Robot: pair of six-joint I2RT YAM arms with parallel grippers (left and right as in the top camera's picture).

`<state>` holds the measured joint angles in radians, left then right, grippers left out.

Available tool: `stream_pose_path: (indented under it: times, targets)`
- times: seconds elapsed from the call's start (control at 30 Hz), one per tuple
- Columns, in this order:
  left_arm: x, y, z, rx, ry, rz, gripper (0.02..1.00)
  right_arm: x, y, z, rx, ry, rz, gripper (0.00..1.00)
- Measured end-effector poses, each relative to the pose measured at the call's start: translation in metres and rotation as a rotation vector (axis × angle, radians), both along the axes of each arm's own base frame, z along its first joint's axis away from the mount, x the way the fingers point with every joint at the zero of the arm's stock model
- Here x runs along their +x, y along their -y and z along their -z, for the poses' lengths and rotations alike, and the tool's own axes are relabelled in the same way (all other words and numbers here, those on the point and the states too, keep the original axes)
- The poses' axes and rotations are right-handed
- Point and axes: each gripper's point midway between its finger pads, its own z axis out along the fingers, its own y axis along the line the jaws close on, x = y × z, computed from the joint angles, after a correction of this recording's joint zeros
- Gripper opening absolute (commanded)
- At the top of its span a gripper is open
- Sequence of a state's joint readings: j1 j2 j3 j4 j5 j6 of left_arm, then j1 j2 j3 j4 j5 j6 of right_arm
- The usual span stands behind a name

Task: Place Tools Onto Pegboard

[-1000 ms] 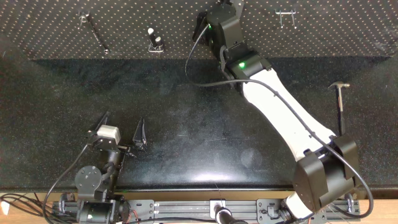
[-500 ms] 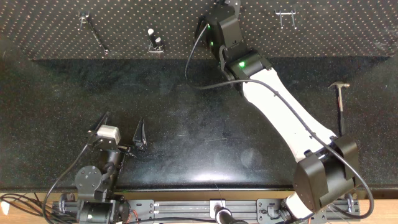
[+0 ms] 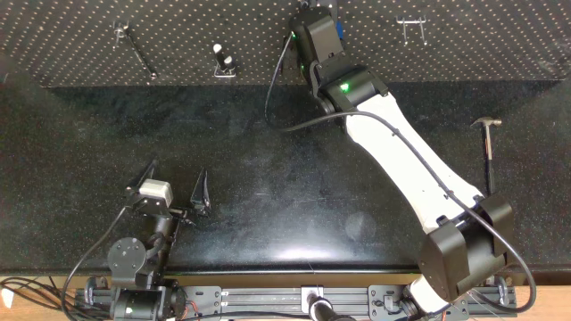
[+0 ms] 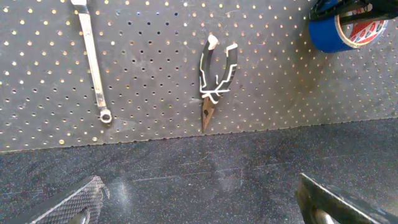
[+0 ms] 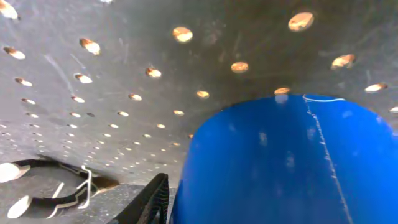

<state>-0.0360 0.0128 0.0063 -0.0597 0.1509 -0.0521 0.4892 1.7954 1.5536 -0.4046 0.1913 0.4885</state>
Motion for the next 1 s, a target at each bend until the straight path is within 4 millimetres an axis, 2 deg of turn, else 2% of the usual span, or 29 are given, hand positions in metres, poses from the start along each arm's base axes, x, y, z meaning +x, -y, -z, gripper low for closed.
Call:
stream_pose_path:
  times: [0.57, 1.0]
  targets:
    - [0.0000, 0.0001, 0.0000, 0.000, 0.000, 0.000, 0.996, -0.0015, 0.0067, -0.0022, -0.066, -0.011, -0.004, 0.336]
    - [0.0000, 0.0000, 0.0000, 0.000, 0.000, 0.000, 0.996, -0.0042, -0.0021, -0.0043, 0.126, -0.099, 0.013, 0.327]
